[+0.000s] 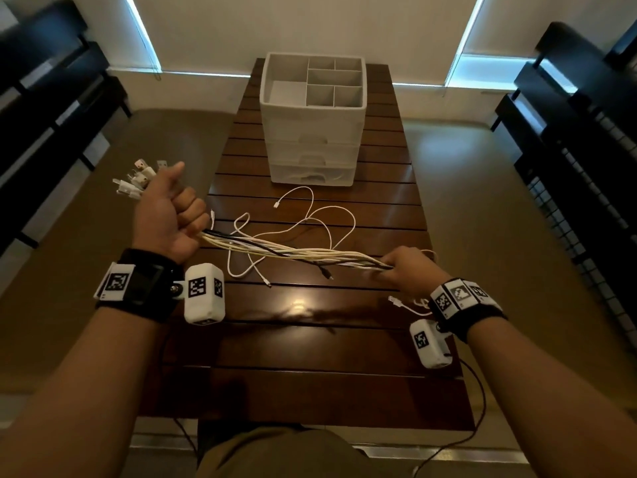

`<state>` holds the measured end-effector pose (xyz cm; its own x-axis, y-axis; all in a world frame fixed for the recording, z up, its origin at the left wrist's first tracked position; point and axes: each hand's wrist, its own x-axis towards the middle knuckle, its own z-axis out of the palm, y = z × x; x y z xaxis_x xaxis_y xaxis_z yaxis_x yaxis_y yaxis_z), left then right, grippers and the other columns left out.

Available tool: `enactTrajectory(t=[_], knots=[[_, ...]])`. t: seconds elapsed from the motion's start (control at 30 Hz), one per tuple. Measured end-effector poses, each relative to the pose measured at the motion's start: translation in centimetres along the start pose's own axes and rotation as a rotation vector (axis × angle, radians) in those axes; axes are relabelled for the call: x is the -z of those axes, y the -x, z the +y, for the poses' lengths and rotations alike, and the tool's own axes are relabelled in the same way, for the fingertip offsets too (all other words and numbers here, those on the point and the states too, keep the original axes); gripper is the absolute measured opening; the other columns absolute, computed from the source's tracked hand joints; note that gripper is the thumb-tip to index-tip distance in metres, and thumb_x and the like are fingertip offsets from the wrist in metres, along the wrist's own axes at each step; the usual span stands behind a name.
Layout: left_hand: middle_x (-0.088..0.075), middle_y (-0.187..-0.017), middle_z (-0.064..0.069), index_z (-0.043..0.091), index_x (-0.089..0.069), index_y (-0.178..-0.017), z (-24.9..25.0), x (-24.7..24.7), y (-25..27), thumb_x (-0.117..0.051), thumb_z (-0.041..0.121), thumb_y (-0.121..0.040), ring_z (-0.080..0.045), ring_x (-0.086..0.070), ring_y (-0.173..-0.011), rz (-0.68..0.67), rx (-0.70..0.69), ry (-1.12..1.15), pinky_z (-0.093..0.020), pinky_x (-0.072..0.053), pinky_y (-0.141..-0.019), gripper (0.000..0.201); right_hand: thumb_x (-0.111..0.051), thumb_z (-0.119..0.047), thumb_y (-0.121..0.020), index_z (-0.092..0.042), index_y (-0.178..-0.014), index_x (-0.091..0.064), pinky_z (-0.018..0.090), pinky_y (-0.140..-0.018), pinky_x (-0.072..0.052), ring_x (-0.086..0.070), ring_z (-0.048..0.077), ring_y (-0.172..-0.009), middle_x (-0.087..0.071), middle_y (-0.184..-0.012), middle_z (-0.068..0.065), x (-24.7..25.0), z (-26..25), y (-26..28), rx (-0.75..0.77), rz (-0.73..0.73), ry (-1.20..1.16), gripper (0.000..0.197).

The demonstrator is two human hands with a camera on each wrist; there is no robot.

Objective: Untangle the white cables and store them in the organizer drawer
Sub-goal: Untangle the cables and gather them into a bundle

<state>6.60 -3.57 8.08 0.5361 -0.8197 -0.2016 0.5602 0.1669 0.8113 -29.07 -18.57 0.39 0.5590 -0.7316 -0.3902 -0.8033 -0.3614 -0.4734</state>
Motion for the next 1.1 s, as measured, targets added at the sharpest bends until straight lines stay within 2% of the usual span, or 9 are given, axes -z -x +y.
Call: enactTrajectory(t=[0.2, 0.33, 0.4, 0.53, 0.6, 0.8, 0.87, 1.0, 1.1], knots=[[-0.016, -0.046, 0.008, 0.028, -0.016, -0.067, -0.7, 0.4, -0.1, -0.058, 0.033, -0.102, -0.01, -0.006, -0.042, 0.006, 0.024, -0.023, -0.022, -0.01, -0.034, 0.055, -0.065, -0.052, -0.097, -0.025, -0.087, -0.071, 0.031, -0.063, -0.048, -0.063, 0.014, -0.066, -0.064, -0.072, -0.005, -1.0, -1.1, -1.0, 0.067, -0.056, 0.208, 0.029], [-0.016, -0.046, 0.008, 0.027, -0.023, -0.061, -1.1, 1.5, 0.4, -0.059, 0.033, -0.102, -0.009, -0.007, -0.041, 0.06, 0.032, -0.011, -0.022, -0.011, -0.035, 0.055, -0.07, -0.072, -0.082, -0.025, -0.127, -0.062, 0.033, -0.087, -0.055, -0.065, 0.012, -0.099, -0.066, -0.114, -0.012, -0.1, -4.1, -1.2, 0.124, -0.291, 0.03, 0.067], [-0.017, -0.046, 0.009, 0.027, -0.022, -0.063, -1.5, 1.4, 0.5, -0.058, 0.035, -0.103, -0.008, -0.009, -0.039, 0.057, 0.035, -0.003, -0.022, -0.01, -0.035, 0.054, -0.069, -0.074, -0.081, -0.022, -0.141, -0.053, 0.033, -0.091, -0.051, -0.059, 0.015, -0.111, -0.056, -0.124, -0.01, 0.9, -6.0, -2.6, 0.152, -0.214, -0.006, 0.081], [-0.018, -0.045, 0.009, 0.026, -0.026, -0.062, -2.2, 1.4, 0.6, -0.055, 0.04, -0.104, -0.007, -0.014, -0.036, 0.051, 0.06, 0.035, -0.021, -0.013, -0.033, 0.053, -0.061, -0.052, -0.099, -0.018, -0.119, -0.065, 0.035, -0.088, -0.052, -0.061, 0.018, -0.102, -0.059, -0.112, -0.002, 0.2, -10.7, -7.2, 0.27, 0.256, 0.02, 0.039], [-0.018, -0.045, 0.009, 0.025, -0.03, -0.06, -2.8, 1.9, 0.6, -0.054, 0.043, -0.104, -0.006, -0.015, -0.035, 0.056, 0.093, 0.064, -0.021, -0.016, -0.03, 0.054, -0.062, -0.038, -0.102, -0.018, -0.124, -0.066, 0.039, -0.095, -0.051, -0.062, 0.023, -0.11, -0.061, -0.121, 0.004, -1.7, -13.0, -9.6, 0.32, 0.241, 0.023, 0.03], [-0.022, -0.042, 0.007, 0.022, -0.034, -0.057, -4.6, 3.5, 1.0, -0.052, 0.047, -0.104, -0.006, -0.02, -0.03, 0.065, 0.155, 0.121, -0.018, -0.018, -0.028, 0.056, -0.061, -0.017, -0.1, -0.021, -0.162, -0.032, 0.043, -0.115, -0.041, -0.046, 0.031, -0.143, -0.031, -0.166, 0.01, -7.0, -14.9, -14.2, 0.289, 0.004, 0.14, 0.068], [-0.023, -0.042, 0.006, 0.022, -0.034, -0.057, -5.0, 3.6, 1.2, -0.054, 0.048, -0.104, -0.007, -0.022, -0.031, 0.067, 0.166, 0.095, -0.018, -0.02, -0.029, 0.057, -0.063, -0.02, -0.099, -0.022, -0.157, -0.04, 0.044, -0.11, -0.046, -0.051, 0.033, -0.137, -0.044, -0.156, 0.012, -8.2, -13.8, -15.0, 0.239, -0.029, 0.192, 0.062], [-0.022, -0.044, 0.008, 0.024, -0.034, -0.058, -5.7, 3.3, 1.1, -0.058, 0.041, -0.104, -0.006, -0.019, -0.034, 0.064, 0.206, 0.031, -0.019, -0.017, -0.03, 0.055, -0.061, -0.021, -0.099, -0.014, -0.107, -0.07, 0.044, -0.087, -0.059, -0.069, 0.033, -0.099, -0.07, -0.105, 0.01, -9.0, -12.4, -15.2, 0.185, 0.078, 0.291, 0.014], [-0.02, -0.048, 0.009, 0.026, -0.049, -0.055, -6.4, 2.6, 1.2, -0.058, 0.028, -0.104, -0.006, -0.015, -0.037, 0.059, 0.236, -0.024, -0.021, -0.01, -0.035, 0.05, -0.056, -0.024, -0.102, -0.013, -0.096, -0.071, 0.041, -0.072, -0.057, -0.067, 0.032, -0.08, -0.071, -0.088, 0.011, -7.5, -12.6, -14.7, 0.146, 0.309, 0.114, 0.02]])
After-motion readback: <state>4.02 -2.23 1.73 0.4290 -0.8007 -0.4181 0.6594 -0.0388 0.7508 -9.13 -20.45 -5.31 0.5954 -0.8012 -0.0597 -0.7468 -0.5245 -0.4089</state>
